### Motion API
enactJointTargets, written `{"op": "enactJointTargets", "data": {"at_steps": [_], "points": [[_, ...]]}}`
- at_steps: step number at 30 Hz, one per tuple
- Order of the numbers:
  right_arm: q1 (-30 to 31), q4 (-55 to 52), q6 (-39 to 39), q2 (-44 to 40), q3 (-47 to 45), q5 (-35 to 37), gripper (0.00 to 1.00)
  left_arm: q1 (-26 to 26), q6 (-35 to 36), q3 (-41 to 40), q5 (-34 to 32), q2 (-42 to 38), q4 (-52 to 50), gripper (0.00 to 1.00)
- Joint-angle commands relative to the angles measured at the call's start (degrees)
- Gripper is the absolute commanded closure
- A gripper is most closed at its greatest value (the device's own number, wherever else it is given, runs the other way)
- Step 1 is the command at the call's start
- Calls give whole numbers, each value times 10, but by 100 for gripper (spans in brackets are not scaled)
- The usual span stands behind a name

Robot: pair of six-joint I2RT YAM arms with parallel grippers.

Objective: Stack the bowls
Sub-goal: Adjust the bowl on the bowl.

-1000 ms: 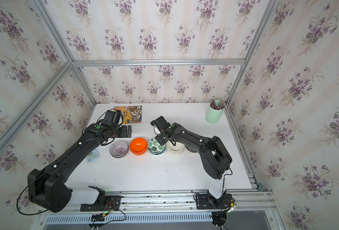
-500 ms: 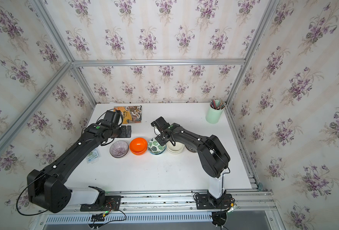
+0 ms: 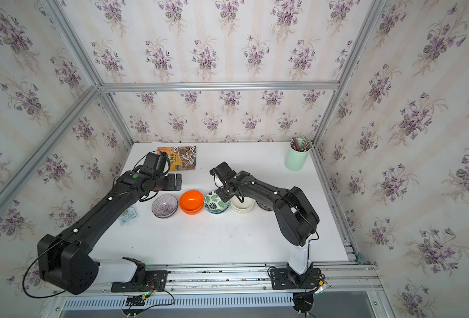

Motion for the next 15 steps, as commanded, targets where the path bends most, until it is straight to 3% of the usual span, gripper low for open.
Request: {"op": "enactJointTargets", "data": {"at_steps": [1, 9, 15], "points": [[5, 8, -1, -15, 2, 3, 97, 0, 4, 4, -6, -6, -7, 0], [51, -18, -5, -51, -1, 4, 97, 0, 9, 22, -8, -2, -24, 0], [87, -48, 6, -93, -56, 9, 100, 0, 12, 28, -14, -6, -26, 0]]}}
